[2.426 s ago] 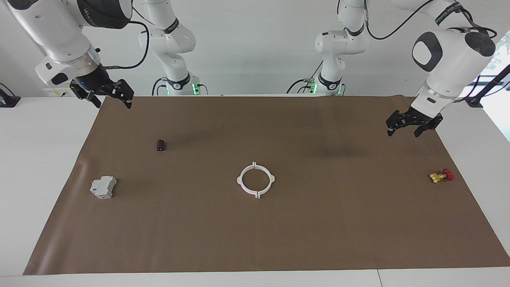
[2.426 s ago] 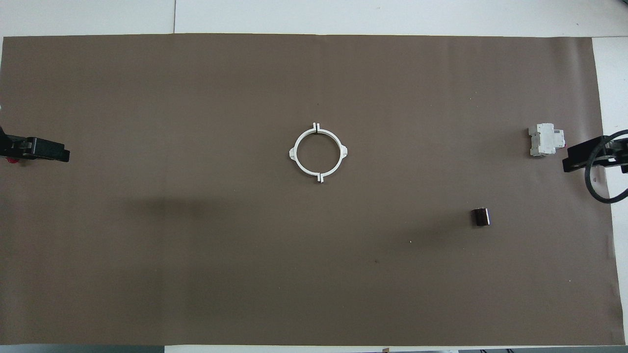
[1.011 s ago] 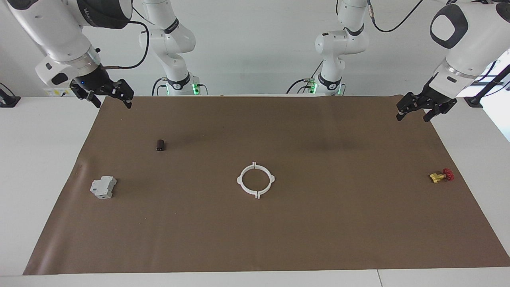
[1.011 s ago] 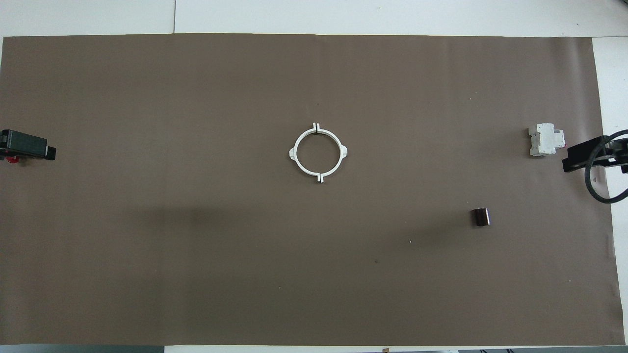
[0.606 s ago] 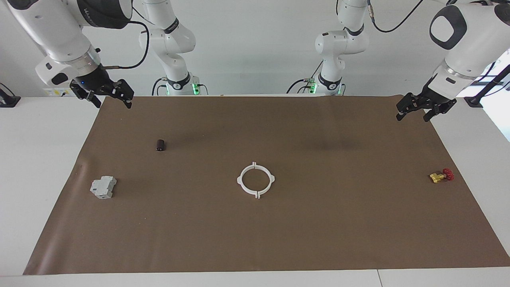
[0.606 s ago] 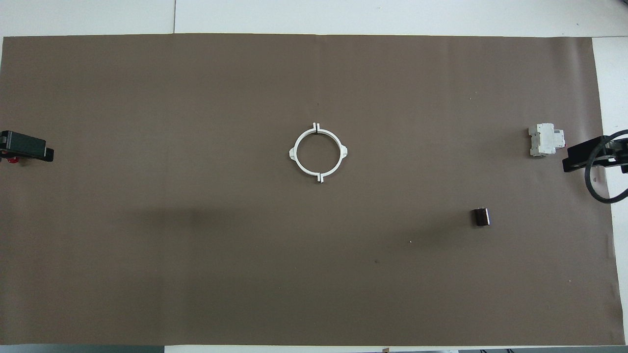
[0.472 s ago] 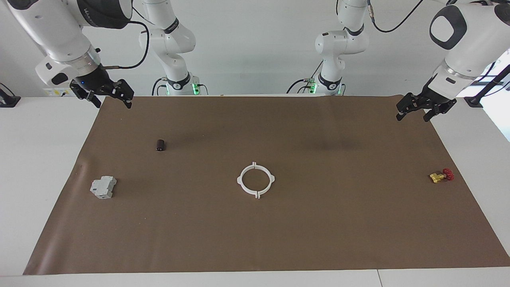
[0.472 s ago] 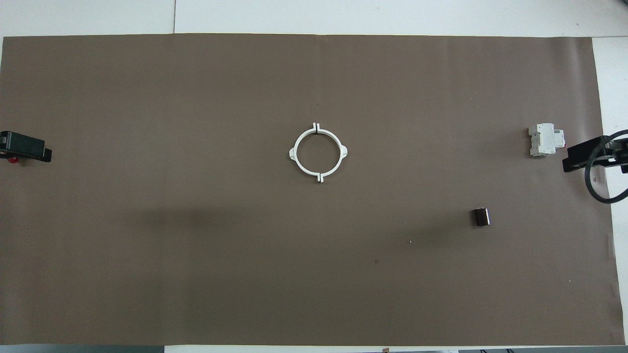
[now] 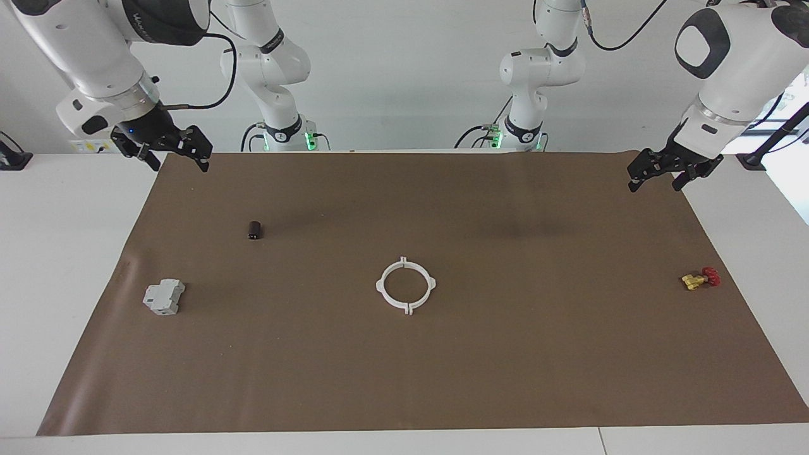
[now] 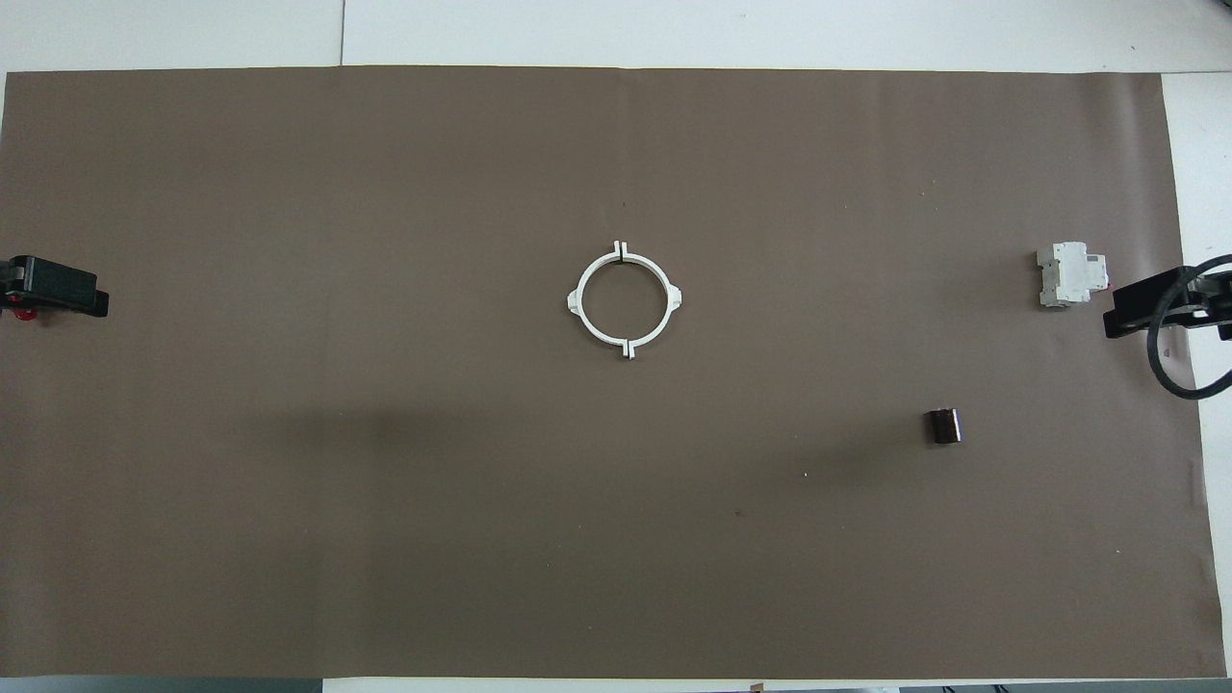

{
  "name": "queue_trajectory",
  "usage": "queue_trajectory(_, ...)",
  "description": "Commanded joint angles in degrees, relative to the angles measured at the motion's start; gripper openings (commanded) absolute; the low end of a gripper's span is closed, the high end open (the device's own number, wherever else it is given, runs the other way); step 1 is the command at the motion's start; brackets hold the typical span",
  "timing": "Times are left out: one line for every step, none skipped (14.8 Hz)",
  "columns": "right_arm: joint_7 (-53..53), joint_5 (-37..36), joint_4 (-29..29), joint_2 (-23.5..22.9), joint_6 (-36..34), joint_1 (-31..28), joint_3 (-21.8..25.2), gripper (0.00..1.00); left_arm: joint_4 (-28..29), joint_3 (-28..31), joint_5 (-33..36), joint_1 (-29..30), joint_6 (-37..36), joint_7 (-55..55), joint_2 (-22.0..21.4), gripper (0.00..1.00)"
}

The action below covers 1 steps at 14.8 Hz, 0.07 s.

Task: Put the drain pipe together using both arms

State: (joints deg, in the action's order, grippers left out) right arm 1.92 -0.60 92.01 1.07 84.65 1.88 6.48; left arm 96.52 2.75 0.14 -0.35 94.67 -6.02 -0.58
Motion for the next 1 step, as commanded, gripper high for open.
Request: queue_trajectory(1.34, 0.42, 0.63, 0.77, -0.54, -0.56, -0.15, 1.00, 1.65, 0.15, 1.26, -0.53, 0.25, 1.19, -1.44, 1.00)
